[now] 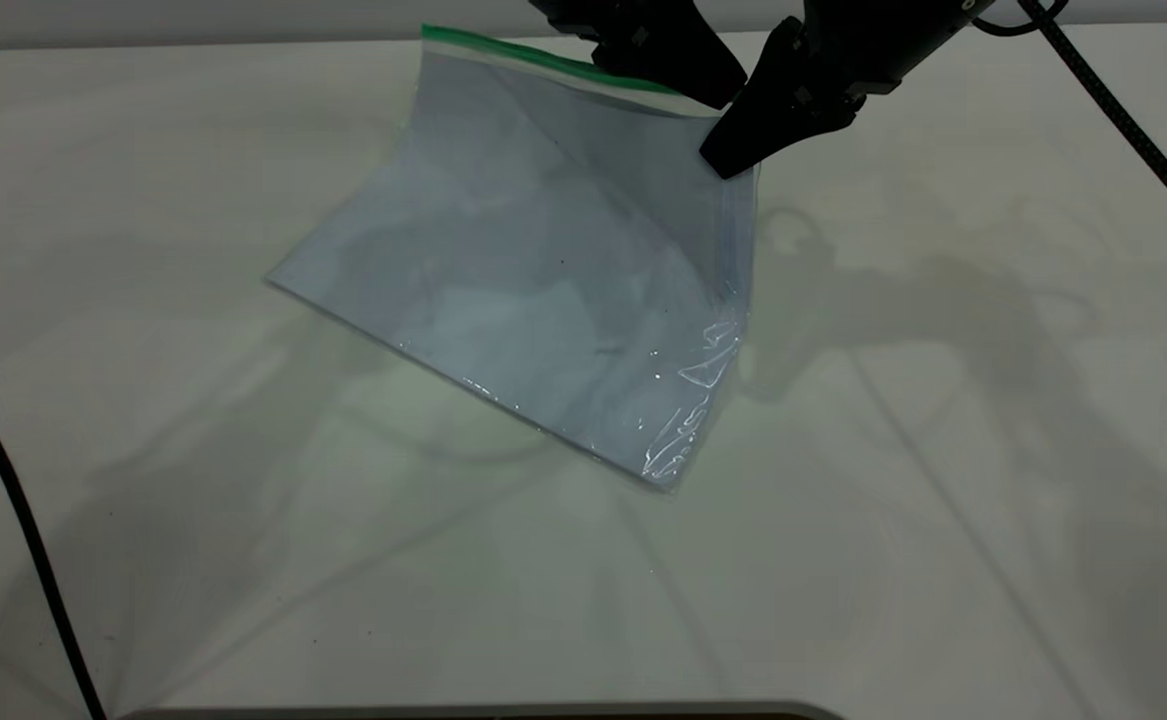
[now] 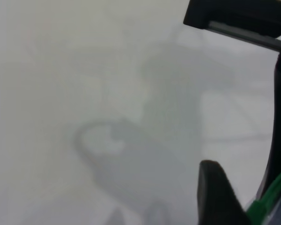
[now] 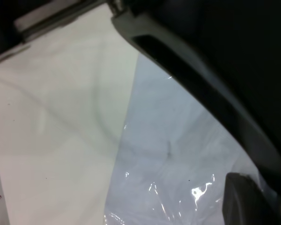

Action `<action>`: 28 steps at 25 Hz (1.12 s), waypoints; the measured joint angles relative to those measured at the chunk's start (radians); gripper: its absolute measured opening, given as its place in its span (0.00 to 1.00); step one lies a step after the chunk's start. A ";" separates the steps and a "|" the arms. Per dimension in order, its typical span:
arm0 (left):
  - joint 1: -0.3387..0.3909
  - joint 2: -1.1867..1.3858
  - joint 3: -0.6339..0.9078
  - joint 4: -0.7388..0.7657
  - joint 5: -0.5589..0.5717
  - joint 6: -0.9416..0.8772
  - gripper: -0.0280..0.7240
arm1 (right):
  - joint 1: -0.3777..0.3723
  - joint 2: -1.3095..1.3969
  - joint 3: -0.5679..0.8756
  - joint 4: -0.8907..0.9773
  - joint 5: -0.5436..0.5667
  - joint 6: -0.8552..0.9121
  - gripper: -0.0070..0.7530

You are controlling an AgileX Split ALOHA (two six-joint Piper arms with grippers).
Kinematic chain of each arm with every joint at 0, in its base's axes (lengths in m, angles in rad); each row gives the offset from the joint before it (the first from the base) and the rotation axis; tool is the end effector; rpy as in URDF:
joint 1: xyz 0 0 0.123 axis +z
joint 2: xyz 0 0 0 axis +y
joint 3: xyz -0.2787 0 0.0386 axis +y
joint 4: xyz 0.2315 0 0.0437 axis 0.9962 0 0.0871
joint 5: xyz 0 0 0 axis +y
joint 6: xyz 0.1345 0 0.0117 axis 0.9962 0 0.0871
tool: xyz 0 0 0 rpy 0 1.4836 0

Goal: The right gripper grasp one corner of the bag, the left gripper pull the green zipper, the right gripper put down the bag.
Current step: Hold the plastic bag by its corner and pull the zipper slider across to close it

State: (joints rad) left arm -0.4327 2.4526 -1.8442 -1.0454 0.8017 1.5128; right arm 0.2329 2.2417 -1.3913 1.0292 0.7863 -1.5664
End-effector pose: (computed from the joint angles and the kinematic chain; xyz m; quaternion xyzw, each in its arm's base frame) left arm 0.4294 -0.2908 0.0850 0.5416 0.7322 -0.2870 0.2970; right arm 0.3935 0.1775 0.0706 -0.4677 0.8107 0.2709 0.2250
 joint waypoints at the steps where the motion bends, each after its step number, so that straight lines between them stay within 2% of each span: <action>1: 0.000 0.000 0.000 -0.001 0.000 0.001 0.54 | -0.001 0.000 0.000 0.000 -0.001 0.000 0.05; 11: 0.000 0.002 0.000 0.002 -0.022 0.010 0.30 | -0.003 0.000 0.000 -0.002 -0.012 -0.004 0.05; 15: 0.000 0.002 0.000 0.003 -0.023 0.029 0.23 | -0.003 0.000 0.000 -0.002 -0.014 -0.004 0.05; 28: -0.007 0.002 -0.001 -0.005 -0.061 0.069 0.19 | -0.047 0.000 0.000 0.000 -0.007 -0.007 0.05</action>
State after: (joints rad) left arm -0.4393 2.4549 -1.8454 -1.0503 0.7407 1.5817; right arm 0.1863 2.2417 -1.3913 1.0289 0.7790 -1.5738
